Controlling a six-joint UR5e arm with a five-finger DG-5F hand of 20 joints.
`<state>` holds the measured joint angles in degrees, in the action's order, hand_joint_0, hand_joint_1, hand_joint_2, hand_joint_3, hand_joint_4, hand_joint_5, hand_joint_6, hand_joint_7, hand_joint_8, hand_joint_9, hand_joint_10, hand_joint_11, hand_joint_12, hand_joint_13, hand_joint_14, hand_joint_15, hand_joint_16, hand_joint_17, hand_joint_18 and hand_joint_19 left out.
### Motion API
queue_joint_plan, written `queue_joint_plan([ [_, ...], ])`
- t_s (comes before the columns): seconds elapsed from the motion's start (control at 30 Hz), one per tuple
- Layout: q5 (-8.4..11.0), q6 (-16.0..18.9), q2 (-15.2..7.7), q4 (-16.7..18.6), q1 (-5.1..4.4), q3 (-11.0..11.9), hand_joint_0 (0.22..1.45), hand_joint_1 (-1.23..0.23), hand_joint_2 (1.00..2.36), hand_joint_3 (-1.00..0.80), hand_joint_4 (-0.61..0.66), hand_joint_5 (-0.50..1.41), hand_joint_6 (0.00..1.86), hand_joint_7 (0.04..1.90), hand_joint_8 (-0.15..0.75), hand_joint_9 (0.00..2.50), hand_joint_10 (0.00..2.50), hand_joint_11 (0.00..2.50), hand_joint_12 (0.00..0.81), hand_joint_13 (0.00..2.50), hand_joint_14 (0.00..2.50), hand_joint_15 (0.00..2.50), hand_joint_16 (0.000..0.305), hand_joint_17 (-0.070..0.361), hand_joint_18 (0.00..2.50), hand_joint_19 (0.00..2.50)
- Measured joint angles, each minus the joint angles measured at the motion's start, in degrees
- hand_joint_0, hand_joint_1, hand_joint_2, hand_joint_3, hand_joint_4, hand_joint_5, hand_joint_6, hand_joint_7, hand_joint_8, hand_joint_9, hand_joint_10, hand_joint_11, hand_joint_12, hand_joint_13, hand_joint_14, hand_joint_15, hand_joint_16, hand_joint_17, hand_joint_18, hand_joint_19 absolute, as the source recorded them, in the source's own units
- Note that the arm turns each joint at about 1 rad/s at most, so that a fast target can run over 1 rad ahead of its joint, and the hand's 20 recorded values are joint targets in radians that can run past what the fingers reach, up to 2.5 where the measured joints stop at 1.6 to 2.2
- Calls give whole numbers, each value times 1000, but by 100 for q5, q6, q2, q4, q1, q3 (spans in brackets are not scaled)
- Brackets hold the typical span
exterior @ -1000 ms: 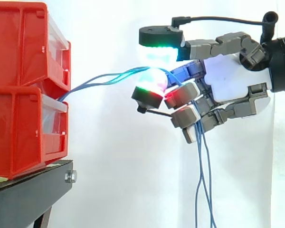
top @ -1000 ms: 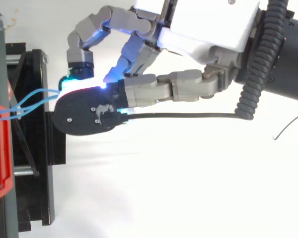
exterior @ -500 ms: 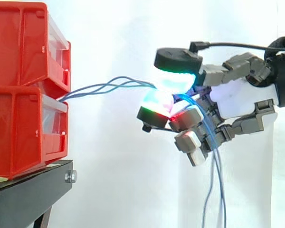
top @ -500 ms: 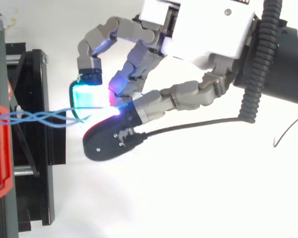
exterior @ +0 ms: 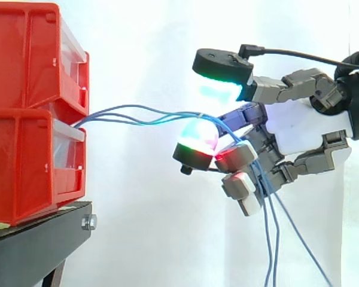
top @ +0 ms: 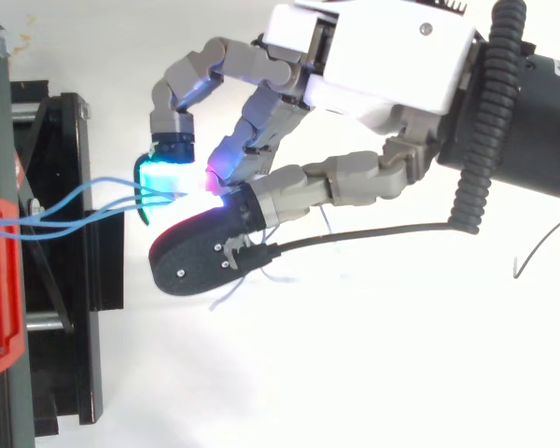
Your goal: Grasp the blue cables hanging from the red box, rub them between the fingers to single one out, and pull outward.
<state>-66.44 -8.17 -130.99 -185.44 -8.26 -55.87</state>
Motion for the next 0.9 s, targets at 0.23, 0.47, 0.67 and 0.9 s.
queue_joint_plan([
  [0.23, 0, -16, 2, -2, 0, -2, 523, -482, 1000, -500, 101, -161, 872, 1023, 259, 1183, 15, 1338, 369, 1000, 30, 998, 47, 105, 771, 842],
  [0.47, 0, -17, 3, -9, -7, -3, 598, -708, 1014, -206, 90, -161, 886, 1081, 263, 1176, 14, 1340, 374, 1008, 30, 997, 48, 108, 789, 811],
  [0.67, 6, -15, 3, -6, -21, -3, 687, -855, 1014, -264, -27, -175, 916, 1068, 224, 1122, 15, 1343, 341, 960, 32, 972, 43, 96, 764, 768],
  [0.9, 9, -12, 3, -8, -26, -3, 779, -880, 1000, -500, -104, -184, 931, 1014, 213, 1095, 15, 1317, 331, 940, 32, 940, 42, 94, 765, 719],
])
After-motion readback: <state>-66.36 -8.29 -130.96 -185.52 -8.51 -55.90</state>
